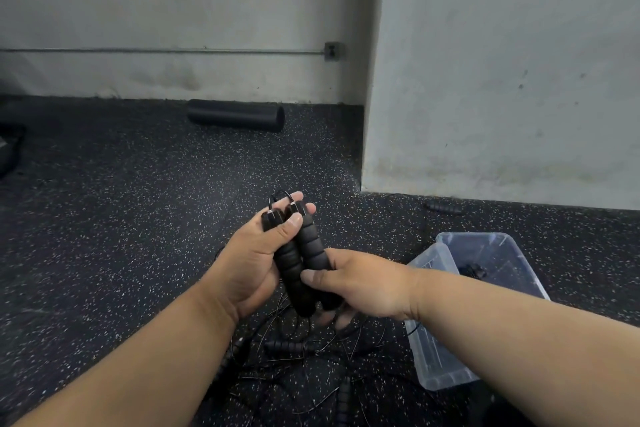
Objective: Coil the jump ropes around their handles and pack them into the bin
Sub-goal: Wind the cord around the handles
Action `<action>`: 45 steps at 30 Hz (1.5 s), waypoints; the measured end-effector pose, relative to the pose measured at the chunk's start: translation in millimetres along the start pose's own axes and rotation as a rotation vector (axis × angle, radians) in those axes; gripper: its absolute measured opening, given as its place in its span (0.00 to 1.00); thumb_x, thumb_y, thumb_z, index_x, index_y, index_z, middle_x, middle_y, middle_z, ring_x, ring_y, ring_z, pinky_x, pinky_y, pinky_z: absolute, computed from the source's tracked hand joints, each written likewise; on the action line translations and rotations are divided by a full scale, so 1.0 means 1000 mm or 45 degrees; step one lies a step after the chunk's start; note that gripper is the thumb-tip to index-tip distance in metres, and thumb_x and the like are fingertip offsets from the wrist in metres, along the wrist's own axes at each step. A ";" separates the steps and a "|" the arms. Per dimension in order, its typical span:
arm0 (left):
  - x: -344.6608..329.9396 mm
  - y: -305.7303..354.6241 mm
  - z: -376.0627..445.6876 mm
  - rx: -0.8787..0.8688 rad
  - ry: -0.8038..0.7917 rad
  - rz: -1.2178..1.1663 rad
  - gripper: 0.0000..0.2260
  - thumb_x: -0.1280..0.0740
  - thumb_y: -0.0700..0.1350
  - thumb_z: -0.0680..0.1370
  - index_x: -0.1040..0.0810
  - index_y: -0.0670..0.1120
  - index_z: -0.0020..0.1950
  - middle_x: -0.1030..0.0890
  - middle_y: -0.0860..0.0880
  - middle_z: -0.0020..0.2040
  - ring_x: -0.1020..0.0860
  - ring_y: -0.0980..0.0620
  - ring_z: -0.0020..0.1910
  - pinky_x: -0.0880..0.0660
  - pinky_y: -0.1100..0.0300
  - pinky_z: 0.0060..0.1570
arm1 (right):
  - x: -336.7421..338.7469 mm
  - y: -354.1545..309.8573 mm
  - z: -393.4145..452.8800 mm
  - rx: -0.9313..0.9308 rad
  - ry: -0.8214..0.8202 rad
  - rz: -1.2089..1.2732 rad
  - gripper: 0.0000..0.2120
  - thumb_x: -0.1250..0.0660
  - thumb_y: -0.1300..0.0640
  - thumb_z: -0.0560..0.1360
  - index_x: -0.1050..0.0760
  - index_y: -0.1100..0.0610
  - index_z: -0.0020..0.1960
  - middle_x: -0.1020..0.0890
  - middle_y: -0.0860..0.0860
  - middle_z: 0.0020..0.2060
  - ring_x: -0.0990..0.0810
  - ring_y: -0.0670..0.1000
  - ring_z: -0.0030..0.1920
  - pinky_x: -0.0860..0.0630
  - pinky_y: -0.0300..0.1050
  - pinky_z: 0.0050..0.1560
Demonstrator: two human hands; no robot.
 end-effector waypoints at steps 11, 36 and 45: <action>0.002 -0.003 -0.003 0.022 0.030 -0.052 0.17 0.31 0.41 0.76 0.19 0.44 0.65 0.16 0.45 0.66 0.17 0.51 0.60 0.21 0.50 0.61 | -0.002 -0.001 0.004 0.026 -0.007 -0.015 0.04 0.38 0.51 0.86 0.27 0.50 0.56 0.15 0.53 0.46 0.16 0.56 0.44 0.20 0.47 0.37; 0.004 0.013 -0.018 -0.142 0.177 1.868 0.46 0.27 0.71 0.70 0.41 0.59 0.83 0.36 0.54 0.80 0.42 0.50 0.81 0.42 0.43 0.80 | 0.072 -0.035 -0.013 0.100 0.637 -1.791 0.09 0.34 0.59 0.78 0.33 0.51 0.53 0.28 0.49 0.43 0.22 0.57 0.43 0.33 0.49 0.38; 0.000 -0.033 -0.013 0.231 -0.039 1.475 0.15 0.20 0.51 0.72 0.22 0.51 0.51 0.18 0.53 0.37 0.22 0.56 0.33 0.26 0.61 0.35 | 0.061 -0.053 -0.022 0.446 0.767 -1.714 0.20 0.31 0.58 0.72 0.28 0.47 0.62 0.25 0.48 0.54 0.21 0.54 0.50 0.22 0.51 0.45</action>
Point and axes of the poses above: each hand's wrist, its own z-axis towards the middle knuckle, its own x-axis out of the back of the hand, y = z × x, the point moved 8 cm from there along z, towards the middle knuckle
